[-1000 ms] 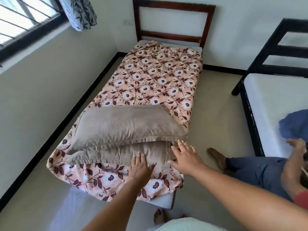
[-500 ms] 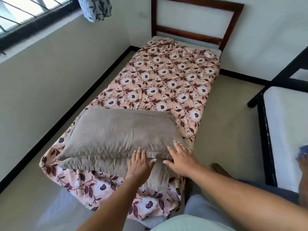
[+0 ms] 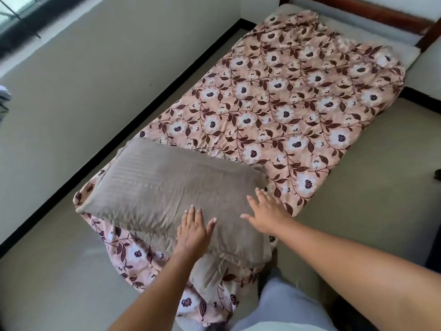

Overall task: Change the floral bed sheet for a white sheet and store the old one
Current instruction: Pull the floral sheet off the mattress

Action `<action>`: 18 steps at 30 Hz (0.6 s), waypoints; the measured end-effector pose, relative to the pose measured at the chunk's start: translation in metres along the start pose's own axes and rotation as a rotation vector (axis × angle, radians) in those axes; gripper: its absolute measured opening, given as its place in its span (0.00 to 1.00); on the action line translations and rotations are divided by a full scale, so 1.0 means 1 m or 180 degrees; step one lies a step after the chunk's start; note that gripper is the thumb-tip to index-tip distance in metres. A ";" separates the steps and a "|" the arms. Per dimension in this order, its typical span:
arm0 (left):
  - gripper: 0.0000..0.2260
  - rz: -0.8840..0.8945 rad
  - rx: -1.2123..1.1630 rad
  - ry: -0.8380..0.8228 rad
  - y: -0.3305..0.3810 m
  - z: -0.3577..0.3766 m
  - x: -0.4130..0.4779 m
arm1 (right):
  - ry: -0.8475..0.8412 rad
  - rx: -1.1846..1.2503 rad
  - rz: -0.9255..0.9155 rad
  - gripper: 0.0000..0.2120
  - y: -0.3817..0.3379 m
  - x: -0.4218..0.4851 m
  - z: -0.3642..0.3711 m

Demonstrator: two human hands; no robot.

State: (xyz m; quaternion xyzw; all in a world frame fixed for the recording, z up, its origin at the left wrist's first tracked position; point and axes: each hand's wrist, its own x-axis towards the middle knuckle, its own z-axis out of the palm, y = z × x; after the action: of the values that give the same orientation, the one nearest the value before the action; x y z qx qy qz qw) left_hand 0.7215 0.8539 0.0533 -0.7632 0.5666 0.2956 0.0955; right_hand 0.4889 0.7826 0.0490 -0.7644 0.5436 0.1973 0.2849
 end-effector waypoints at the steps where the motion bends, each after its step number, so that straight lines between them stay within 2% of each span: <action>1: 0.34 -0.0040 -0.0047 0.0007 0.005 -0.002 0.001 | -0.0009 0.0015 0.0011 0.37 0.003 0.004 -0.002; 10: 0.35 -0.0431 -0.0406 0.0070 0.011 -0.004 -0.013 | -0.0084 -0.0276 -0.0311 0.37 -0.009 0.016 -0.021; 18: 0.35 -0.0372 -0.0548 0.0093 0.012 -0.006 -0.028 | 0.0113 -0.0434 -0.0499 0.36 -0.035 -0.006 -0.052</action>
State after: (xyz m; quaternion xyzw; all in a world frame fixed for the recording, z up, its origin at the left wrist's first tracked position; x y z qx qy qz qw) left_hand 0.7073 0.8698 0.0758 -0.8046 0.4949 0.3260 0.0384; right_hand 0.5197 0.7616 0.1000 -0.8256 0.4725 0.1974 0.2371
